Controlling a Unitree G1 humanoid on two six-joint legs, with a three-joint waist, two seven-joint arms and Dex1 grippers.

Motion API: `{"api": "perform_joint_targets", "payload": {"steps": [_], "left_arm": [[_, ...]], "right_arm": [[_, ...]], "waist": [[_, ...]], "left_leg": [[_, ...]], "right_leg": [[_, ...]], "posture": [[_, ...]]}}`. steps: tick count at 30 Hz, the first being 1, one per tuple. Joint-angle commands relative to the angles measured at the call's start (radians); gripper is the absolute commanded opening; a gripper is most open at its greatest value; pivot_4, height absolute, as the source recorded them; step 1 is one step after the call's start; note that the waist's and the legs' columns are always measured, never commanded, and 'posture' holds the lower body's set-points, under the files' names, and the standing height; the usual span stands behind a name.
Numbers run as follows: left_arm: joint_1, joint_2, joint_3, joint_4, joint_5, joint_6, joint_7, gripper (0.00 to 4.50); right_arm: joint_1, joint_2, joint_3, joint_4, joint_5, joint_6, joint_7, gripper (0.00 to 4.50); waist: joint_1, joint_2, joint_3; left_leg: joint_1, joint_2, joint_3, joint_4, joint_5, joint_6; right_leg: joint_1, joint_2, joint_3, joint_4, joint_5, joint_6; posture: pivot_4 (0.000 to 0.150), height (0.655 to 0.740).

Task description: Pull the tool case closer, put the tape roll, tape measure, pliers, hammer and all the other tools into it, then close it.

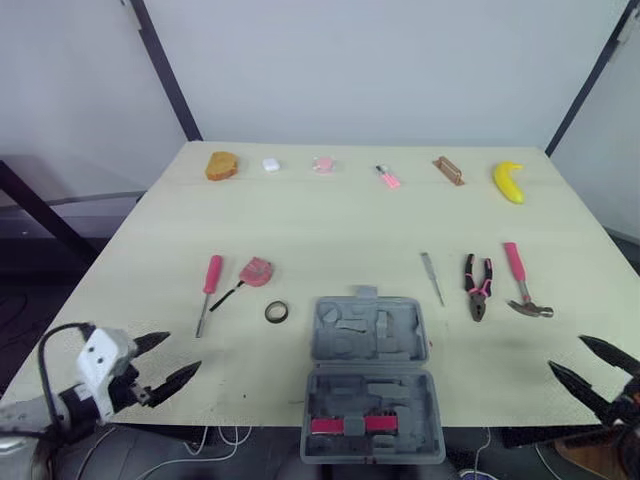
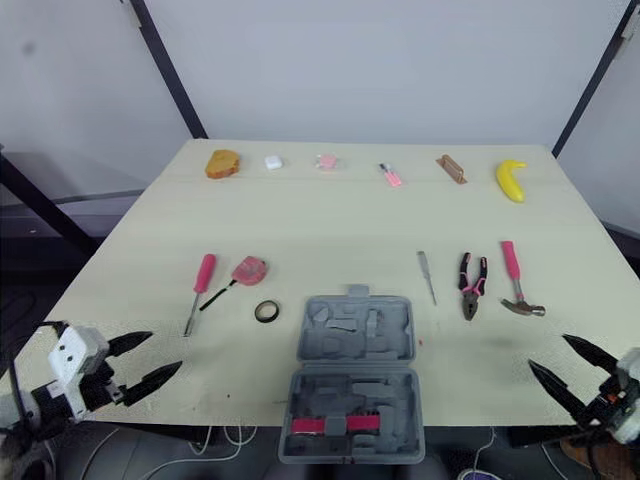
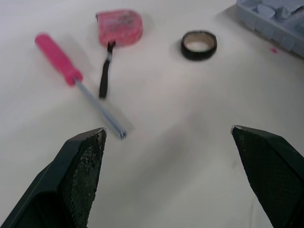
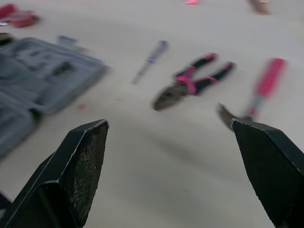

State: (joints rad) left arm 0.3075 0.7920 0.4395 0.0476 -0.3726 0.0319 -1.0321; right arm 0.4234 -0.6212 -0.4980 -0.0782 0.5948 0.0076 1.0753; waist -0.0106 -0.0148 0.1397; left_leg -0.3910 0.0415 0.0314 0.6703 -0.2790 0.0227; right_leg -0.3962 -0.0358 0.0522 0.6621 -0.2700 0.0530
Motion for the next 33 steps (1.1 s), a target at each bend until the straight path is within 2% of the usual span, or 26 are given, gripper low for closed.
{"api": "perform_joint_targets", "payload": {"steps": [1,5,7,10,14,17,21,24,33], "left_arm": [[-0.042,0.086,-0.066,-0.050,0.070,-0.024,-0.048,4.50],[-0.117,0.161,-0.145,-0.077,0.108,0.006,-0.086,4.50],[-0.150,0.219,-0.213,-0.081,0.167,-0.022,-0.132,4.50],[-0.265,0.293,-0.317,-0.074,0.225,-0.025,-0.198,4.50],[-0.417,0.328,-0.412,-0.076,0.271,-0.003,-0.250,4.50],[-0.493,0.333,-0.462,-0.138,0.277,0.082,-0.269,4.50],[-0.573,0.385,-0.568,-0.212,0.405,0.092,-0.312,4.50],[-0.687,0.370,-0.707,-0.241,0.572,0.128,-0.351,4.50],[-0.799,0.222,-0.885,-0.251,0.791,0.234,-0.353,4.50]], "right_arm": [[-0.034,-0.052,0.040,-0.096,0.055,0.069,0.060,4.34],[-0.104,-0.080,0.096,-0.149,0.061,0.094,0.090,4.34],[-0.141,-0.080,0.125,-0.175,0.070,0.093,0.112,4.34],[-0.195,-0.074,0.173,-0.206,0.094,0.103,0.153,4.34],[-0.241,-0.057,0.213,-0.211,0.114,0.085,0.200,4.34],[-0.265,-0.049,0.229,-0.202,0.114,0.087,0.211,4.34],[-0.291,-0.036,0.255,-0.171,0.086,0.067,0.224,4.34],[-0.306,-0.015,0.273,-0.143,0.077,0.046,0.233,4.34],[-0.316,-0.014,0.284,-0.134,0.082,0.042,0.270,4.34]], "waist": [[0.000,0.000,0.000],[0.000,0.000,0.001],[0.000,0.000,0.001],[0.000,0.000,0.002],[0.005,0.000,0.004],[0.006,0.000,0.006],[0.001,-0.002,0.008],[0.006,-0.002,0.009],[0.007,-0.002,0.009]], "left_leg": [[0.000,0.000,0.000,0.000,0.000,0.000],[0.000,-0.001,0.000,0.000,0.000,0.000],[0.000,-0.001,0.000,0.000,0.000,0.000],[0.000,-0.002,0.000,0.000,0.000,0.000],[-0.002,-0.003,0.002,0.000,0.000,0.000],[-0.004,-0.003,0.003,0.000,0.000,0.000],[-0.004,-0.003,0.002,0.000,0.000,0.000],[-0.004,-0.003,0.002,0.001,0.000,0.000],[-0.005,-0.003,0.002,0.002,0.000,0.000]], "right_leg": [[0.000,0.000,0.000,0.000,0.000,0.000],[0.000,0.001,0.000,0.000,0.000,0.000],[0.000,0.001,0.000,0.000,0.000,0.000],[0.000,0.001,0.000,0.000,0.000,0.000],[-0.001,0.003,-0.002,0.000,0.000,0.000],[-0.002,0.003,-0.001,0.000,0.000,0.000],[-0.002,0.004,-0.001,0.000,0.000,0.000],[-0.002,0.004,-0.002,0.000,0.000,0.000],[-0.002,0.005,-0.001,0.001,0.000,0.000]], "posture": [[0.150,0.7400],[0.150,0.7400],[0.150,0.7400],[0.150,0.7400],[0.150,0.7400],[0.150,0.7400],[0.150,0.7400],[0.150,0.7400],[0.150,0.7400]]}}
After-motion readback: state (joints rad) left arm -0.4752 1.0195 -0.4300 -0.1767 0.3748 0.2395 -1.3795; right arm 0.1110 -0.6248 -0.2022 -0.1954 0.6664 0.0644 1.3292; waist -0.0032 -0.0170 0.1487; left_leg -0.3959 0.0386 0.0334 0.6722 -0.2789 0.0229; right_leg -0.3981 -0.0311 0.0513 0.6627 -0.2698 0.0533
